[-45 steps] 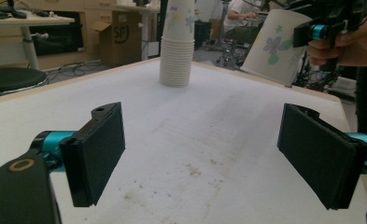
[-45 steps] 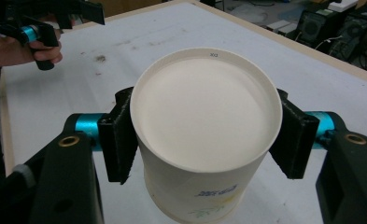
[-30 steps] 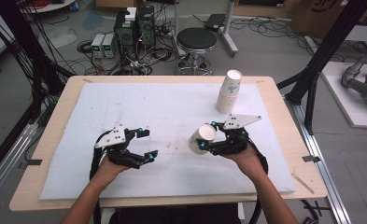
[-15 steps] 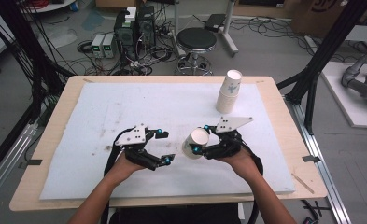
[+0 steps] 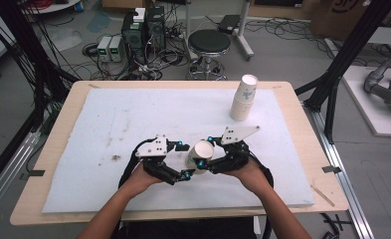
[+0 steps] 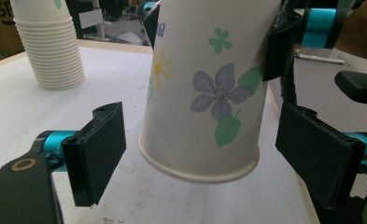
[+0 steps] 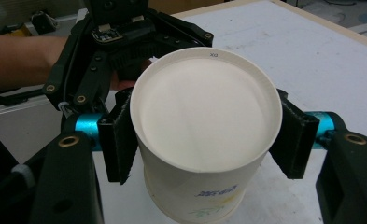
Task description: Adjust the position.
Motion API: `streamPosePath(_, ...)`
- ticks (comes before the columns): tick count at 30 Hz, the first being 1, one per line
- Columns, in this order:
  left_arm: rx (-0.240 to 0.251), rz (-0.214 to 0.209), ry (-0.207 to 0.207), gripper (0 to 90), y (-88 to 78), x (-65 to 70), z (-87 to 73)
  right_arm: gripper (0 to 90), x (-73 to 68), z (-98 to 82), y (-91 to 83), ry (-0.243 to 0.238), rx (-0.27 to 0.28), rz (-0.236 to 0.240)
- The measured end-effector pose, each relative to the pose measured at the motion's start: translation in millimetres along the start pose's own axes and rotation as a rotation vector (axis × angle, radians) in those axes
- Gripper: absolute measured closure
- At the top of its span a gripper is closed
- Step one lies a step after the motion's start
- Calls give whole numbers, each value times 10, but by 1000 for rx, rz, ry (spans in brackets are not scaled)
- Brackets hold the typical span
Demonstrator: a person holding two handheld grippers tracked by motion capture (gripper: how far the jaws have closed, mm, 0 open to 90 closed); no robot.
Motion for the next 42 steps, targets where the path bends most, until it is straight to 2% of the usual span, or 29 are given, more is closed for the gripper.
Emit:
streamPosePath(9,1,-24,0,196,29,-10,-9,345,-25,17,28,2,12,34)
streamPosePath(14,-6,-51,12,267,43,-5,-13,348,-25,2,47,16,19,59)
streamPosePath(17,-15,-44,18,292,37,1,-8,343,-24,-6,53,15,19,60)
streamPosePath(18,-17,-30,23,306,26,10,2,287,-21,-10,60,27,22,56)
streamPosePath(19,-17,-30,23,312,26,10,2,287,-21,-10,60,27,22,56)
streamPosePath(20,-19,-26,22,316,13,9,6,208,-24,-10,63,42,13,42)
streamPosePath(21,-43,-26,16,318,2,1,13,208,-16,-9,62,38,11,44)
streamPosePath(22,-43,-26,16,321,2,1,13,208,-16,-9,62,38,11,44)
streamPosePath(25,-106,-30,20,326,-9,-1,46,207,-10,5,44,19,-1,46)
streamPosePath(28,-192,-37,28,328,-12,1,101,207,-1,27,29,-15,-20,44)
streamPosePath(29,-220,-38,34,331,-13,4,119,207,1,39,27,-42,-38,45)
streamPosePath(32,-289,-46,51,332,-17,3,176,207,-2,47,29,-65,-58,42)
streamPosePath(38,-389,-48,65,331,-27,-7,269,207,5,72,49,-137,-125,44)
streamPosePath(42,-449,-60,78,331,-15,-11,318,207,14,85,49,-156,-152,51)
Point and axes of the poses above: each handheld gripper's, and its own axes: y roughly forward along the jaws, z roughly out of its top, x roughly to its right, the point moved 1 cm from there along y, roughly forward along the jaws, and after that the axes turned 9 degrees about -z, right-handed, at the moved point
